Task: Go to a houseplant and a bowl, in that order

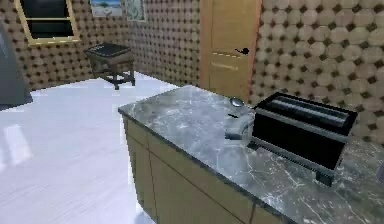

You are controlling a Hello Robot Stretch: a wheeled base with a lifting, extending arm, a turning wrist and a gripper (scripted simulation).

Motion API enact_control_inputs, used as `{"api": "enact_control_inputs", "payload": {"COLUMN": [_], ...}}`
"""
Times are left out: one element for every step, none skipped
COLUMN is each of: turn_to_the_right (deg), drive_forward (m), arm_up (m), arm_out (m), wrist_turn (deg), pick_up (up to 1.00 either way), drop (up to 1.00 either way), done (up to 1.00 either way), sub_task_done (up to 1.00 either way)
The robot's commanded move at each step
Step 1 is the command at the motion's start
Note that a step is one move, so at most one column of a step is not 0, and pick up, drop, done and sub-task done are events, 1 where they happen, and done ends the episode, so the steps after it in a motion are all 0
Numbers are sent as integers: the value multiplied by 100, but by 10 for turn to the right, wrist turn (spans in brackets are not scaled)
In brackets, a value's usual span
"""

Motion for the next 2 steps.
{"api": "enact_control_inputs", "payload": {"turn_to_the_right": [-420, 0], "drive_forward": [0, 100], "arm_up": [0, 0], "arm_out": [0, 0], "wrist_turn": [0, 0], "pick_up": [0, 0], "drop": [0, 0], "done": [0, 0], "sub_task_done": [0, 0]}}
